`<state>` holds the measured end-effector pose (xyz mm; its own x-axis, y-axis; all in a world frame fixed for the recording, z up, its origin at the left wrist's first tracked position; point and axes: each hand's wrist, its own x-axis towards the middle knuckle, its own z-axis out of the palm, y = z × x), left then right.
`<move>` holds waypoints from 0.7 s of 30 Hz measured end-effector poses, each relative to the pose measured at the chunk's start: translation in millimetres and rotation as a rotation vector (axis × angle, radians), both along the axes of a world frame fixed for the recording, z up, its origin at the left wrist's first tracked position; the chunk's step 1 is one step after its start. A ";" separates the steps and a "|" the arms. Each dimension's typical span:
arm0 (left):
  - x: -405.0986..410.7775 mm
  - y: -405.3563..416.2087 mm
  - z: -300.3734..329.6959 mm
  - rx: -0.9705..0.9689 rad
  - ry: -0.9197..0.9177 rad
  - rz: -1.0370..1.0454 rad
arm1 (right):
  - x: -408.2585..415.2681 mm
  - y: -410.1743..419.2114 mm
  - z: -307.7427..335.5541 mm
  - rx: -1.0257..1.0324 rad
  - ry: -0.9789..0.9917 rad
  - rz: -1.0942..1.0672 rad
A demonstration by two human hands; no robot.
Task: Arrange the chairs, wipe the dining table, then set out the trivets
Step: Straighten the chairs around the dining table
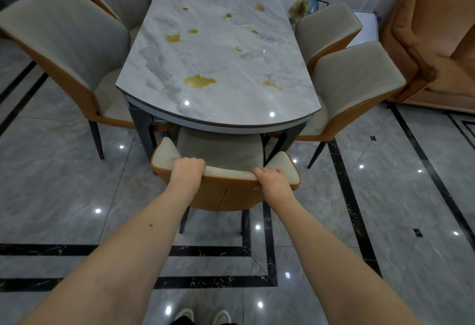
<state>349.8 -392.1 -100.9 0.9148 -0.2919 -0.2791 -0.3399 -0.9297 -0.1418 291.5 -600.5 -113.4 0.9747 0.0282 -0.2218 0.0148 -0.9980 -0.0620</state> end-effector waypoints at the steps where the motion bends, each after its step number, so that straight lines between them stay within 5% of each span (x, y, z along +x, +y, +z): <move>1: 1.4 -0.2 0.1 -0.002 0.004 0.005 | 1.6 -0.2 0.1 -0.001 -0.001 -0.002; 21: 7.2 -1.5 -2.6 0.017 -0.016 0.013 | 4.6 0.6 1.6 0.018 -0.005 -0.020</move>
<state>357.0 -393.6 -103.5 0.9230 -0.2753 -0.2689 -0.3253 -0.9314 -0.1632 296.0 -600.0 -111.7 0.9762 0.0130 -0.2166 -0.0045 -0.9968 -0.0802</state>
